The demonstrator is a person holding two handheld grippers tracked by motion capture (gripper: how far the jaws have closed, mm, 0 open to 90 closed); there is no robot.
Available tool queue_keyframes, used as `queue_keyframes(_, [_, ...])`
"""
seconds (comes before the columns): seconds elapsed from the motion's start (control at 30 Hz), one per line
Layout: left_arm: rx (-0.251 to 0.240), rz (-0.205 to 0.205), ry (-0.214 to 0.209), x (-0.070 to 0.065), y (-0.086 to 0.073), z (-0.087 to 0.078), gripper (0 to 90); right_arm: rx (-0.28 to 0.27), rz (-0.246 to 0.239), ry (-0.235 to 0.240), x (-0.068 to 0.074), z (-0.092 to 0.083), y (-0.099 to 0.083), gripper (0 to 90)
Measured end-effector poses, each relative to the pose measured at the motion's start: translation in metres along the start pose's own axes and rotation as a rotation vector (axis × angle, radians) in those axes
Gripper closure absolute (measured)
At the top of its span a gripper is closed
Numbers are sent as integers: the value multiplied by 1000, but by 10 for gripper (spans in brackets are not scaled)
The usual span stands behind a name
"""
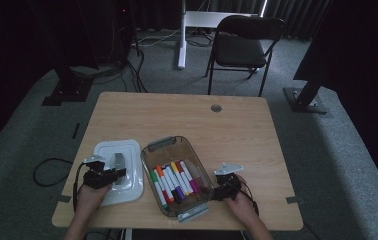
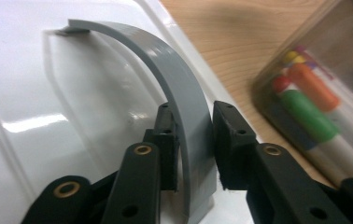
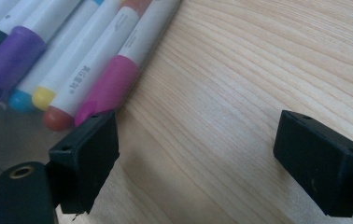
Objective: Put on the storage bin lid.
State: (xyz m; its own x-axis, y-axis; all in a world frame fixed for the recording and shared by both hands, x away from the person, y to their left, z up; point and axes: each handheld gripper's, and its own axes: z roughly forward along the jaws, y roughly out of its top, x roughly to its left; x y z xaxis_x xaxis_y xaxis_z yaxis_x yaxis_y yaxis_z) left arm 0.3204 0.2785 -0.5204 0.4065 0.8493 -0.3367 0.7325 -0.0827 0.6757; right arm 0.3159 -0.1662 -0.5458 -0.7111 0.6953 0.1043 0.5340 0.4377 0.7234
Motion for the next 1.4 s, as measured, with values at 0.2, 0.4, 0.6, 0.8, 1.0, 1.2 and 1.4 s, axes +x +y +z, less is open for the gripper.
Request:
queue_keyframes(0.2, [3,77,165,-9,-4,8,589,-7,5,-1,0,-1,0,138])
queue_keyframes(0.4, [0,86,200,-14,-5,12,650,-27,14,-7,0,-4,1,138])
queue_keyframes(0.6, [-10,75,203,-11,-4,13,666,-22,13,-3,2,-4,1,140])
queue_keyframes(0.8, [-19,43,174,-6,-1,12,701,-16,6,-7,5,-2,1,141])
queue_keyframes(1.0, [-21,23,105,0,0,6,714,-18,9,-11,6,-2,1,141])
queue_keyframes(1.2, [-20,24,85,0,2,-4,728,-20,6,-14,10,-1,1,141])
queue_keyframes(1.4, [-28,25,38,2,6,-21,763,-12,-13,-1,16,2,1,141])
